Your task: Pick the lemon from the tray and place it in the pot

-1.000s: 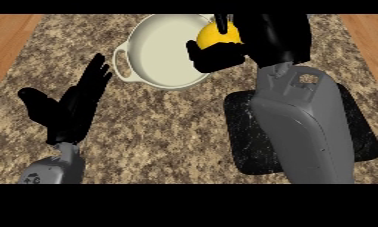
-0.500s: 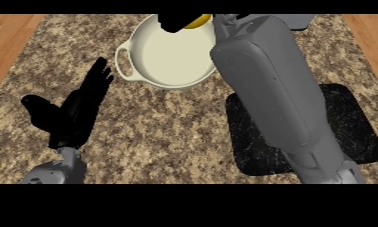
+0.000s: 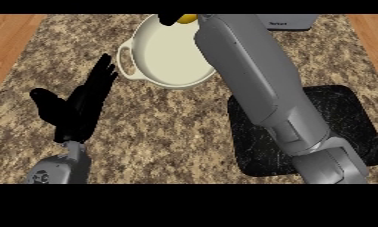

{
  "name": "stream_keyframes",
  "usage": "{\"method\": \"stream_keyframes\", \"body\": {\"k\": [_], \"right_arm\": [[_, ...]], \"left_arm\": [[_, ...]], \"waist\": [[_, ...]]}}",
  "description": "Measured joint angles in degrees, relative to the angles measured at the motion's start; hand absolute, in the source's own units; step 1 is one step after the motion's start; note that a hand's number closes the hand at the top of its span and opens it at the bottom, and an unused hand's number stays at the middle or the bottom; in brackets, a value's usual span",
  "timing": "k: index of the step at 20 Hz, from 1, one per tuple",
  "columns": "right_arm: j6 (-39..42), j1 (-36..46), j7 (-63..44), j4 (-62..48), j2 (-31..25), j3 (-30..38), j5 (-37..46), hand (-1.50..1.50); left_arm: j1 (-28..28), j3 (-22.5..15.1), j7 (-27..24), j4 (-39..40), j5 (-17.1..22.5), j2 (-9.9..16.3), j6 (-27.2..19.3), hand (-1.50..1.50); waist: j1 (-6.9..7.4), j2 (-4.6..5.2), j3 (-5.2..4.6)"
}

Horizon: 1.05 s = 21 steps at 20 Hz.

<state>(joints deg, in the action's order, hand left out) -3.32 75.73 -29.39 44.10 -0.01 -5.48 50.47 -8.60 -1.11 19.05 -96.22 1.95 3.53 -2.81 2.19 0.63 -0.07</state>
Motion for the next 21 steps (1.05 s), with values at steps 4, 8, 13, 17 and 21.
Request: {"method": "stream_keyframes", "body": {"k": [4, 8, 13, 17, 21], "right_arm": [[-2.62, 0.29, 0.97, -6.44, 0.00, 0.90, -5.71, -1.50], [-3.95, 1.05, 0.83, -11.45, 0.01, 1.97, -12.85, -1.50], [-9.12, 0.50, 4.86, -14.76, 0.01, 3.66, -21.92, -1.50], [-18.00, -0.76, 10.77, -13.74, 0.00, 5.82, -25.79, -1.50], [-25.01, -0.30, 15.41, -13.45, 0.00, 9.16, -27.95, -1.50]], "left_arm": [[-0.57, -0.35, 0.50, -0.16, 0.05, -0.18, 0.17, 0.00], [-1.59, -0.20, 0.03, 1.01, 0.19, -0.01, 0.69, 0.00], [-2.41, -0.91, -0.05, 1.65, -0.36, -0.57, 0.49, 0.00], [-2.12, -0.66, 0.10, 1.25, -0.09, -0.57, 0.49, 0.00], [-2.39, 0.63, 0.28, 1.42, 0.48, 0.22, 0.66, 0.00]], "waist": [[0.85, 0.15, 0.00], [1.36, 0.25, 0.00], [2.12, 0.46, 0.02], [1.91, 0.38, 0.06], [0.96, 0.26, 0.06]]}}
